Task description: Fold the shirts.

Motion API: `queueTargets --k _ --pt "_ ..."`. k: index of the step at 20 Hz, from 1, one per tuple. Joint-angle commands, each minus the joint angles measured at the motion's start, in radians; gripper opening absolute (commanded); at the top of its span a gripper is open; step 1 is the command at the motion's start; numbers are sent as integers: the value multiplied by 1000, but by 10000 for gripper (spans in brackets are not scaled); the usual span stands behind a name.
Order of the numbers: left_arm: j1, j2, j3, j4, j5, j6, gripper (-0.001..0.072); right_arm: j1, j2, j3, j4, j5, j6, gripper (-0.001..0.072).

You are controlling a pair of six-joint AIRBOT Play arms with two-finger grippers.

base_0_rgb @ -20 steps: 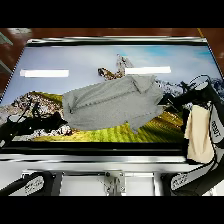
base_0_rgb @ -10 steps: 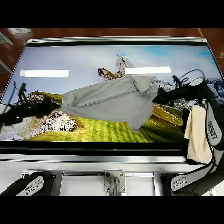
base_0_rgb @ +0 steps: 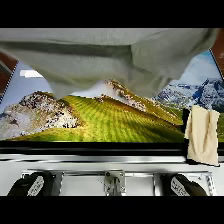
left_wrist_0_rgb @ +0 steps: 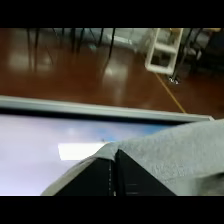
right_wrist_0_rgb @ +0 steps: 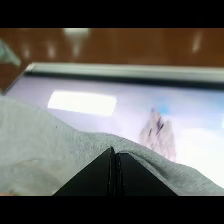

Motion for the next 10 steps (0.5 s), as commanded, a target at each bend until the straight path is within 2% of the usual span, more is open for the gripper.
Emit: queueTargets --k 1,3,5,8,10 --pt "1 131 181 212 -106 -111 32 -4 259 57 -265 -22 177 55" --pt "1 179 182 312 -275 -180 32 -4 336 57 -386 76 241 56" --pt "0 192 182 372 -396 -178 32 -4 369 57 -452 137 240 56" --pt "0 173 137 381 -423 -176 32 -4 322 57 -492 242 238 56" --pt "0 153 42 383 -438 -175 32 -4 227 57 -461 397 238 56"
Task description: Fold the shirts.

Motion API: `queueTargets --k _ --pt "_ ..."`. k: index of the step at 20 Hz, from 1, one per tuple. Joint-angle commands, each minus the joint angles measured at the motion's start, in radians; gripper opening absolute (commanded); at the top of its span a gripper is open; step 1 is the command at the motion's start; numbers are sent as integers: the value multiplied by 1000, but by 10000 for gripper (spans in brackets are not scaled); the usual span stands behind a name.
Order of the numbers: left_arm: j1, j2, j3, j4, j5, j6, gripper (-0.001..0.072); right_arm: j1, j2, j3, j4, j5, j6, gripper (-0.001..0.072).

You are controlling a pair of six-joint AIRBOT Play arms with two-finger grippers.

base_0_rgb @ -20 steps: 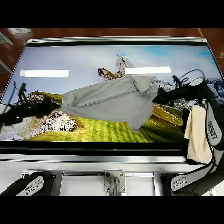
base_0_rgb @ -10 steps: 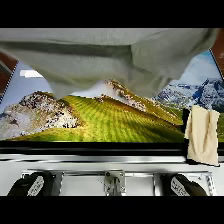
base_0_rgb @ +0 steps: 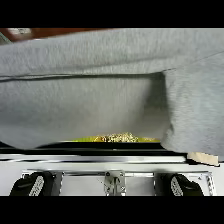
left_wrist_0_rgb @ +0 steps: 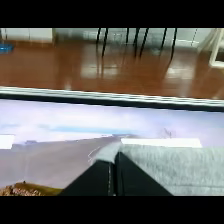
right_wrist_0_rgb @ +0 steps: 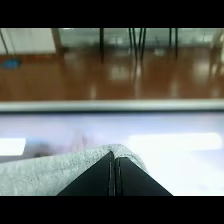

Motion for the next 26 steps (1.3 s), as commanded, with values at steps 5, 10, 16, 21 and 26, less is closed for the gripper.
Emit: queueTargets --k 5,10,16,21,26 --pt "1 -170 -364 39 25 18 32 36 -359 -103 -25 224 13 56" --pt "-27 -548 -402 18 174 17 32 175 -749 -161 -30 -87 68 56" --pt "-41 -848 -402 -49 449 17 33 278 -1036 -161 -28 -470 64 57" --pt "-76 -967 -403 -77 620 18 32 294 -1148 -161 -29 -761 58 57" --pt "-98 -1031 -402 -70 461 63 32 280 -1143 -159 -52 -569 -9 57"
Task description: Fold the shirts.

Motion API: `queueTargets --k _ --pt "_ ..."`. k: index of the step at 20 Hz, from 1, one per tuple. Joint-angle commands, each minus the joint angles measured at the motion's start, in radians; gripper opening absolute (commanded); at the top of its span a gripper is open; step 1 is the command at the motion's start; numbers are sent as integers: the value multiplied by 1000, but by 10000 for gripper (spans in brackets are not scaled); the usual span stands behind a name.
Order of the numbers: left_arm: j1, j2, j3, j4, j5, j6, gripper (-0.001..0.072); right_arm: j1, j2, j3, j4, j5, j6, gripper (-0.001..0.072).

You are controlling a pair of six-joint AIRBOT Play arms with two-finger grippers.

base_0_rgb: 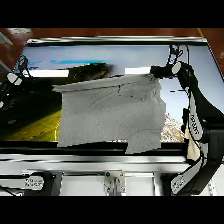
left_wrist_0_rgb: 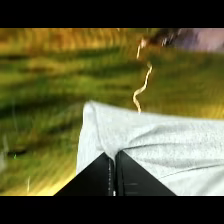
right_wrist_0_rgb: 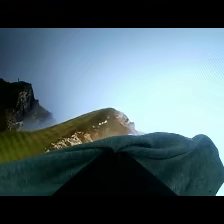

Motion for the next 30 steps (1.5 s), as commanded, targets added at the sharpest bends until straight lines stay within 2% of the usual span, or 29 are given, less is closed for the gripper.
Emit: queueTargets --k 1,3,5,7,10,11,12,13,14,16,17,18,19,20,22,23,25,27,30 --pt "-10 -32 0 11 -151 65 31 -14 24 1 -42 193 -48 57" --pt "-10 -31 0 43 -300 67 31 -29 62 1 -71 462 -48 56" --pt "-10 -40 -1 50 -393 67 31 -39 65 -6 -111 686 -43 56" --pt "-12 -43 -19 49 -389 26 31 -37 62 -61 -133 705 -43 57" --pt "-17 -53 -55 49 -365 -55 32 -28 62 -132 -104 578 7 57" --pt "-17 -53 -56 49 -365 -71 56 -28 63 -130 -95 559 25 87" --pt "-16 -49 -53 49 -370 -72 209 -28 71 -124 -87 557 25 212" --pt "-10 -44 -44 49 -392 -72 420 -32 86 -109 -89 573 14 533" --pt "0 -37 -32 54 -430 -71 545 -39 105 -89 -95 608 -23 661" --pt "31 -4 -14 74 -541 -22 544 -60 160 -47 -184 717 -80 659" --pt "49 21 -17 91 -602 11 545 -80 196 -46 -272 786 -88 656" --pt "73 56 -35 98 -647 42 547 -126 229 -54 -283 839 -70 624" --pt "98 102 -79 97 -666 51 605 -184 263 -85 -233 854 -58 583" --pt "126 163 -163 93 -665 59 668 -251 303 -146 -163 869 -62 584" --pt "188 278 -380 53 -640 117 685 -367 379 -304 -64 860 -101 591" --pt "229 334 -506 11 -607 151 708 -421 412 -391 -23 848 -121 661" --pt "304 412 -703 -79 -546 204 708 -502 455 -529 89 805 -151 676" --pt "349 436 -805 -108 -515 229 707 -534 463 -601 146 783 -174 676" --pt "347 435 -831 -140 -447 229 706 -522 463 -620 158 759 -177 675"
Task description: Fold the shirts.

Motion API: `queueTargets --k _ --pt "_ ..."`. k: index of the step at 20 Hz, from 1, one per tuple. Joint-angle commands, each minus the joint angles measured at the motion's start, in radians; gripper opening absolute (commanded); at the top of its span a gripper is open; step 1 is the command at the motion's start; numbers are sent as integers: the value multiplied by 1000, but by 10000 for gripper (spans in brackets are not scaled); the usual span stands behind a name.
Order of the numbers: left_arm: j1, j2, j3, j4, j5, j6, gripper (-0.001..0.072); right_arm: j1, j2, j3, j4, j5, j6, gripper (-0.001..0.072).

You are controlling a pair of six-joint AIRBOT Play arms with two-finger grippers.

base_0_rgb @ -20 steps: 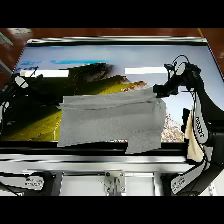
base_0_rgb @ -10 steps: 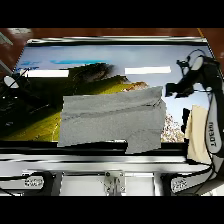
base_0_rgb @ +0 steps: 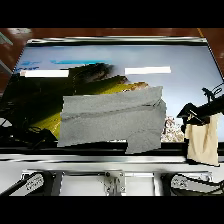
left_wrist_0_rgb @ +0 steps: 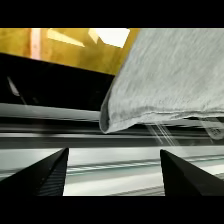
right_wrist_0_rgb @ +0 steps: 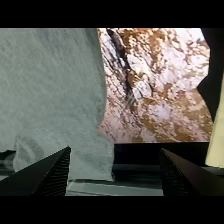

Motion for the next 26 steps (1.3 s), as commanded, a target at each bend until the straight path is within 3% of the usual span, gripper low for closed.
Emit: queueTargets --k 1,10,12,13,14,16,17,26 --pt "27 28 -85 -81 89 29 705 -17 16 -59 69 -34 -21 676" --pt "-47 -97 -88 -161 161 26 672 8 16 -59 83 -45 -13 676" --pt "-53 -116 -88 -161 165 14 413 8 16 -59 72 -45 -5 675" --pt "-53 -122 -88 -161 175 -3 347 11 16 -61 50 -44 0 675" --pt "-53 -124 -87 -161 187 -14 338 18 16 -68 25 -28 -1 675" --pt "-53 -123 -87 -161 191 -18 82 26 16 -99 -47 9 -12 676" --pt "-53 -123 -87 -161 188 -10 33 28 16 -125 -55 18 -23 675" --pt "-53 -73 -83 -162 178 3 33 198 16 -404 -1 -177 -53 675"
